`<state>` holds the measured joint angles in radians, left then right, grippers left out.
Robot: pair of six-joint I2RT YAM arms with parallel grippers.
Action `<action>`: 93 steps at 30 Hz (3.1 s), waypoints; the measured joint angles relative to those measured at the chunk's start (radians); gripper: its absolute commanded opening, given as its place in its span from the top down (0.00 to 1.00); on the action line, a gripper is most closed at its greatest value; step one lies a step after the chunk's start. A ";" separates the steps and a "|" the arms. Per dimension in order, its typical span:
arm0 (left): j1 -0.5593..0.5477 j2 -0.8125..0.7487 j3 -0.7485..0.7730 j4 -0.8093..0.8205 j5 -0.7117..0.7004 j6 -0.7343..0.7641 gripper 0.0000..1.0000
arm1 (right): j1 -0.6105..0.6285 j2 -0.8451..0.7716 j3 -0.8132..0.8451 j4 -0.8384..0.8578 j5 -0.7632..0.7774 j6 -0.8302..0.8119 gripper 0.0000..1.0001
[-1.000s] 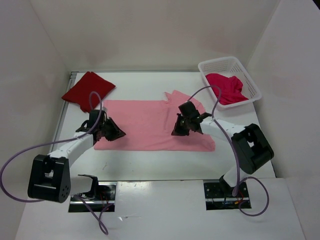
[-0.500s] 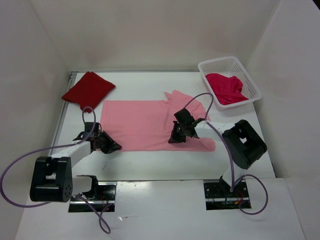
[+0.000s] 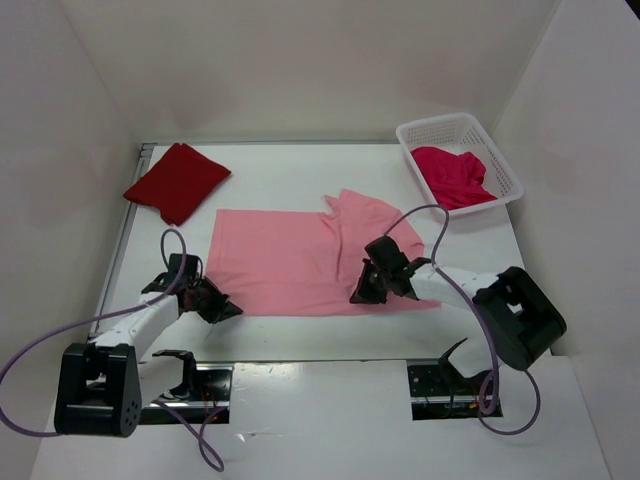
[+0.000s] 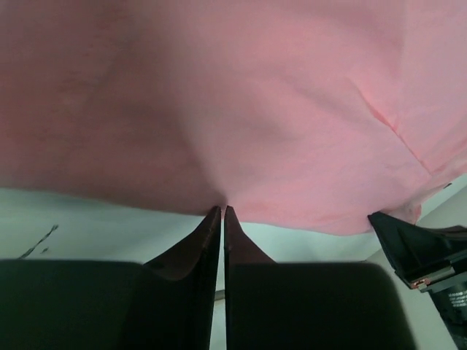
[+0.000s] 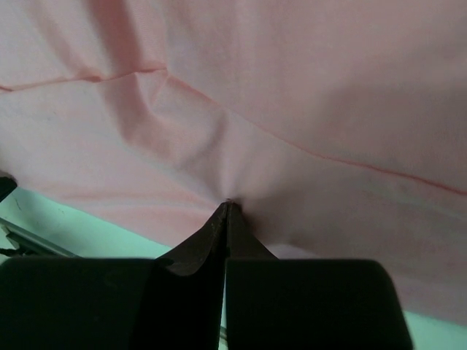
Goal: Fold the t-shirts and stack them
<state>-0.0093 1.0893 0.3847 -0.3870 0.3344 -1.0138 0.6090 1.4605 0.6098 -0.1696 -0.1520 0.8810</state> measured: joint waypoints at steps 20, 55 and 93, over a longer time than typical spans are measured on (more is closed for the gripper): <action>0.026 0.610 0.807 0.190 -0.261 0.157 0.92 | -0.092 0.203 0.517 -0.204 0.024 -0.190 1.00; 0.098 0.916 0.933 0.246 -0.342 0.305 0.60 | -0.274 0.997 1.469 -0.341 0.176 -0.468 0.55; 0.081 0.934 0.936 0.284 -0.304 0.307 0.95 | -0.262 1.037 1.554 -0.424 0.134 -0.473 0.89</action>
<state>0.0715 2.0232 1.3205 -0.1032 0.0307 -0.7063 0.3466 2.4977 2.1635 -0.5938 -0.0177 0.4076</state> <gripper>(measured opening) 0.055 0.178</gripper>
